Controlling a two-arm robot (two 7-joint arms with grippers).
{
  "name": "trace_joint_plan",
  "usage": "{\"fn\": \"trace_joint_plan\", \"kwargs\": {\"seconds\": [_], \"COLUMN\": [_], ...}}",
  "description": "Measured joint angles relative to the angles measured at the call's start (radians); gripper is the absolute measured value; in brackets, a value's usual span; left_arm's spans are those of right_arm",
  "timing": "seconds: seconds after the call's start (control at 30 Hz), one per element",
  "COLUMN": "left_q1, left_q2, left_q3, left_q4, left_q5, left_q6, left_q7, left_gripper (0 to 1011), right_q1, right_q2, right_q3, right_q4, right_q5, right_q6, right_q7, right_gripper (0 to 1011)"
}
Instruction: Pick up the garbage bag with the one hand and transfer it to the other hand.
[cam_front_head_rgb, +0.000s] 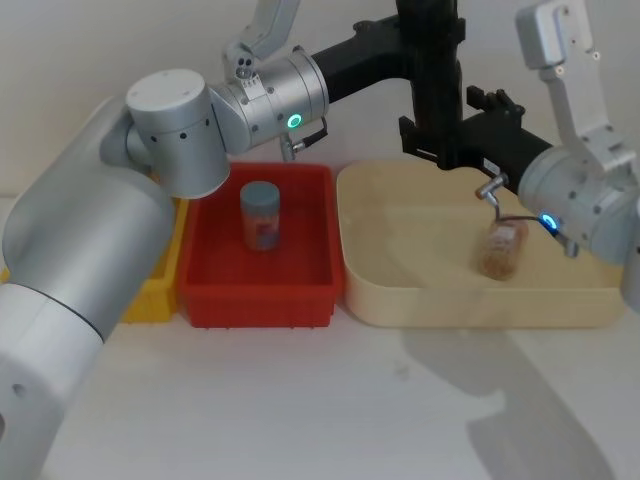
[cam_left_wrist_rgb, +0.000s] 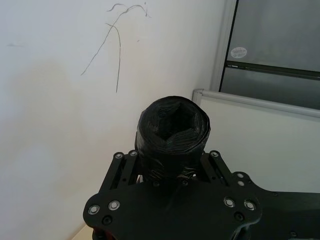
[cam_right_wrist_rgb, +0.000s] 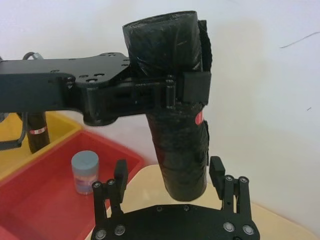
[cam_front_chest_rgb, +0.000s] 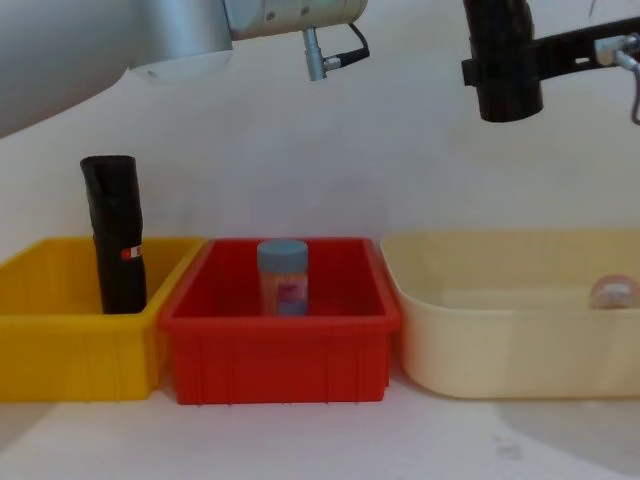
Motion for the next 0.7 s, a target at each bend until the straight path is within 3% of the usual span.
{"fn": "trace_joint_plan", "kwargs": {"seconds": [0.47,0.7], "left_q1": [-0.001,-0.001], "left_q2": [-0.001,-0.001], "left_q3": [0.0,0.0], "left_q4": [0.001,0.001], "left_q5": [0.0,0.0], "left_q6": [0.0,0.0], "left_q7": [0.0,0.0], "left_gripper": [426,426], "right_q1": [0.069,0.087], "right_q2": [-0.052,-0.066], "right_q3": [-0.033,-0.039], "right_q4": [0.075,0.095], "right_q5": [-0.045,-0.056], "right_q6": [-0.001,-0.004], "right_q7": [-0.037,-0.047], "right_gripper": [1000,865]}}
